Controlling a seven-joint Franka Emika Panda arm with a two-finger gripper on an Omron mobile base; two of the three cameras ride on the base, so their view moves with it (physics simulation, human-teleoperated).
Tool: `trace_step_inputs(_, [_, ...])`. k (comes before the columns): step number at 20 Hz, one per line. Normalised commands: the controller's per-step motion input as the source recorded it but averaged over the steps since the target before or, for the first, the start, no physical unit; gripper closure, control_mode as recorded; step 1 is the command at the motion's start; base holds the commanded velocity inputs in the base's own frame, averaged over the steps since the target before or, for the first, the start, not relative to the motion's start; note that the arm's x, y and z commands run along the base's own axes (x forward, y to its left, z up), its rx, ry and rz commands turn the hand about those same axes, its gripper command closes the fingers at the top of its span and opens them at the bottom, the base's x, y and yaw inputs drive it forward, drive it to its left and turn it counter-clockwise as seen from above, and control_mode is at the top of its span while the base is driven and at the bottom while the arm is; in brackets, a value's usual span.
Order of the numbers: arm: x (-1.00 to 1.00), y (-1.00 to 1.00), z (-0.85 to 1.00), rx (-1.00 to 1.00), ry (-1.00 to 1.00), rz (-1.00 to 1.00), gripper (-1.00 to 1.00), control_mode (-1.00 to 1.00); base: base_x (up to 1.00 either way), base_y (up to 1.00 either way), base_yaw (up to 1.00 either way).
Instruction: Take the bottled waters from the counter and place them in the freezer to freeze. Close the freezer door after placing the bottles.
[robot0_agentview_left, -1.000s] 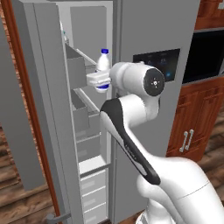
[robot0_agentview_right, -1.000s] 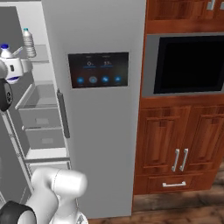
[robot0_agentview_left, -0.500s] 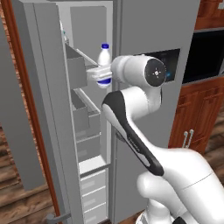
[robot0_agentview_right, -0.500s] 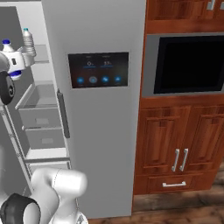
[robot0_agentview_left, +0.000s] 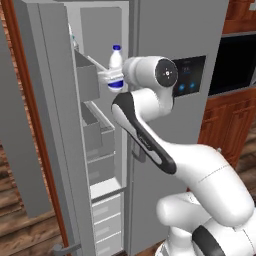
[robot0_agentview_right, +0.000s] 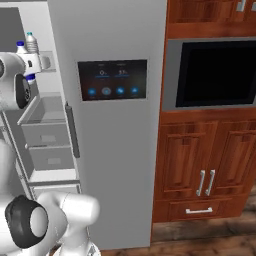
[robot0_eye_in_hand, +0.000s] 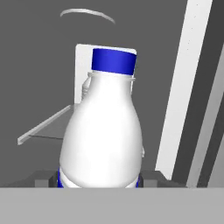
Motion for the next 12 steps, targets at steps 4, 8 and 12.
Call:
trace_step_inputs(4, [0.51, 0.34, 0.0, 0.0, 0.0, 0.0, 1.0, -1.0, 0.0, 0.0, 0.0])
trace_step_inputs(8, [0.38, 0.44, 0.0, -0.06, 0.0, 0.0, 1.0, -1.0, 0.0, 0.0, 0.0])
trace_step_inputs(12, [0.41, 0.14, 0.0, -0.02, 0.0, -0.01, 1.0, -1.0, 0.0, 0.0, 0.0])
